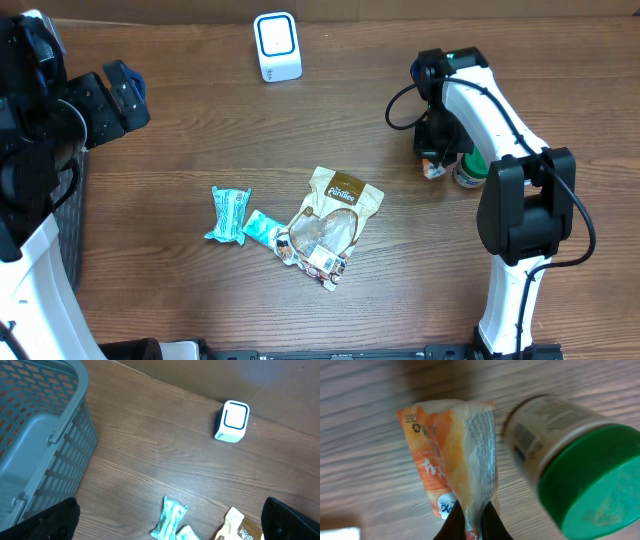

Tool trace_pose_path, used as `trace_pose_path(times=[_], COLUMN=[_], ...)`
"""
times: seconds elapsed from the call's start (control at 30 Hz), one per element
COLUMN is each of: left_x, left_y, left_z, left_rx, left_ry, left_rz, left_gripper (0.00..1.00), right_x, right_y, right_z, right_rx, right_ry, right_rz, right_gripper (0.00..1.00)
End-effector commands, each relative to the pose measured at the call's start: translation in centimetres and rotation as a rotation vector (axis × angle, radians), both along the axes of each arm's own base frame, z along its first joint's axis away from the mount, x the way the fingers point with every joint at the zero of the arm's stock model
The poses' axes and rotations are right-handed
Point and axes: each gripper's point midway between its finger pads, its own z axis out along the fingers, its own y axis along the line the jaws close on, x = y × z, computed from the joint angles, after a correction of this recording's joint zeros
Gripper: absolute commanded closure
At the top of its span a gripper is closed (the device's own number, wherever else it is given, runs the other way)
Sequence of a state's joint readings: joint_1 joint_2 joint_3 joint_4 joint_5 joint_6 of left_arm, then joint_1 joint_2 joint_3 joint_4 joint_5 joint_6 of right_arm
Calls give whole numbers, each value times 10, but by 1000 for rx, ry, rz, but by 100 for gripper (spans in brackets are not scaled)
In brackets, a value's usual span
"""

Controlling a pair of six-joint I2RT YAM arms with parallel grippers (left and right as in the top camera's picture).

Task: Scan the item barcode
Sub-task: 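Carry the orange packet back to the right beside the jar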

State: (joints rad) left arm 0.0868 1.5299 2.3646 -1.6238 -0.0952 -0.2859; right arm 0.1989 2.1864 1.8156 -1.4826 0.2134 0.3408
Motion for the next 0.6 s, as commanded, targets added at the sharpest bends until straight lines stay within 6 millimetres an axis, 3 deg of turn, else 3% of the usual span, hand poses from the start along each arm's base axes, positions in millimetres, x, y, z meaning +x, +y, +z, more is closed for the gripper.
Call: trace_pose_path(times=[0.0,0.2,0.57], left_x=[0,0,0], left_y=[3,3,3], left_z=[3,3,3], left_rx=[1,1,1], left_ry=[-11,-11,-11], left_rz=[18,18,18], left_gripper=[0,1,0], right_x=[-5,-8,0], right_y=[-17,-23,-51], right_z=[-8,-19,-18], right_rx=[-106,-134,-182], right_ry=[-3,-7,-39], right_rz=[-35,-53,-100], right_gripper=[96,96,96])
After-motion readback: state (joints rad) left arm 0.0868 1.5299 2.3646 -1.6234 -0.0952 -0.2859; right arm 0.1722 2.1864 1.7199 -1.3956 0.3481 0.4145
